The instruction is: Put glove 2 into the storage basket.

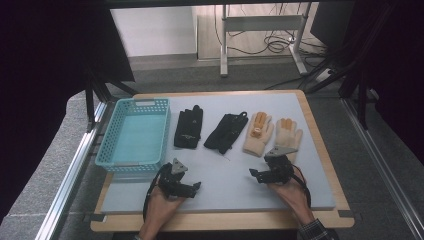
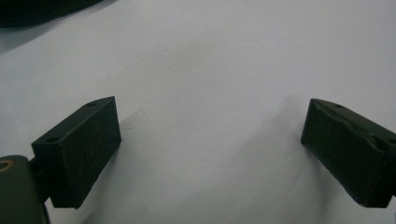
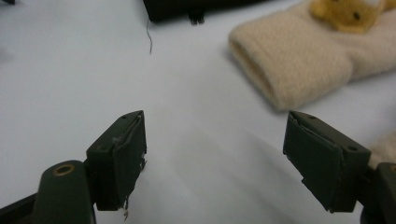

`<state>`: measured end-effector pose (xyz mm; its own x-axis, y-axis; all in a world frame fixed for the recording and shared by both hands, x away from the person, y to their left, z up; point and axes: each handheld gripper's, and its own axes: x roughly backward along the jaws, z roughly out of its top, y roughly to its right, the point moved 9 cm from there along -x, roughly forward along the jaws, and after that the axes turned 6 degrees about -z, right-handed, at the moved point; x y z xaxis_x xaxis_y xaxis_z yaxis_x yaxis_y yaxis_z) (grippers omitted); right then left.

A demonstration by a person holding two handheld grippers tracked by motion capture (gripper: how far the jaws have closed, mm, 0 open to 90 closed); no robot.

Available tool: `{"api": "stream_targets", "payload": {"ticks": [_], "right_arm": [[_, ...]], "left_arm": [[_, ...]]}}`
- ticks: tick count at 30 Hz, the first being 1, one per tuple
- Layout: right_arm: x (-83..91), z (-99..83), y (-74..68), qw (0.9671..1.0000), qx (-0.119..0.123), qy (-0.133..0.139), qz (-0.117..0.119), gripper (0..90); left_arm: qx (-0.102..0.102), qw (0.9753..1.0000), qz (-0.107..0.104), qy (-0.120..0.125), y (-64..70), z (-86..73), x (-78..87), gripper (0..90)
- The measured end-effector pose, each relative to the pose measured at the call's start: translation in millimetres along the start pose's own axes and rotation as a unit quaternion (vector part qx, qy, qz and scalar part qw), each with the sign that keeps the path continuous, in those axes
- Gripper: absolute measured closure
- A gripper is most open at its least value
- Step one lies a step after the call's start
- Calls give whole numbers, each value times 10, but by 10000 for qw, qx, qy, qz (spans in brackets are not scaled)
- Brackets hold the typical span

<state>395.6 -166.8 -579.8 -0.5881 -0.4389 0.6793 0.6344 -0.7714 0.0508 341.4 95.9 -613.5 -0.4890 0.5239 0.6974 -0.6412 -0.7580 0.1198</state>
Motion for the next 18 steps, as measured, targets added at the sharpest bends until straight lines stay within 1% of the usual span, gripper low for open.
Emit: {"api": "stream_targets", "payload": {"ticks": [4,9,10,11,12,13,14,15,18], "right_arm": [[-18,123,-30,10000,41,63,39,216],[-61,275,-62,9998,104,64,148,281],[-61,275,-62,9998,104,64,148,281],[-88,339,-57,9997,92,81,198,312],[-88,339,-57,9997,92,81,198,312],[-120,401,-43,9997,49,87,222,344],[-120,401,-43,9997,49,87,222,344],[-159,464,-25,9997,18,97,244,373],[-200,531,-5,9997,-15,115,229,403]], "left_arm": [[1,10000,-1,1,0,0,0,51],[-4,10000,0,-2,-1,0,1,51],[-4,10000,0,-2,-1,0,1,51],[-3,10000,0,0,-1,0,0,51],[-3,10000,0,0,-1,0,0,51],[-3,10000,0,-1,-1,-1,1,51],[-3,10000,0,-1,-1,-1,1,51],[-4,10000,0,-2,-1,-1,1,51],[-4,10000,-2,-3,-1,-1,1,51]]}}
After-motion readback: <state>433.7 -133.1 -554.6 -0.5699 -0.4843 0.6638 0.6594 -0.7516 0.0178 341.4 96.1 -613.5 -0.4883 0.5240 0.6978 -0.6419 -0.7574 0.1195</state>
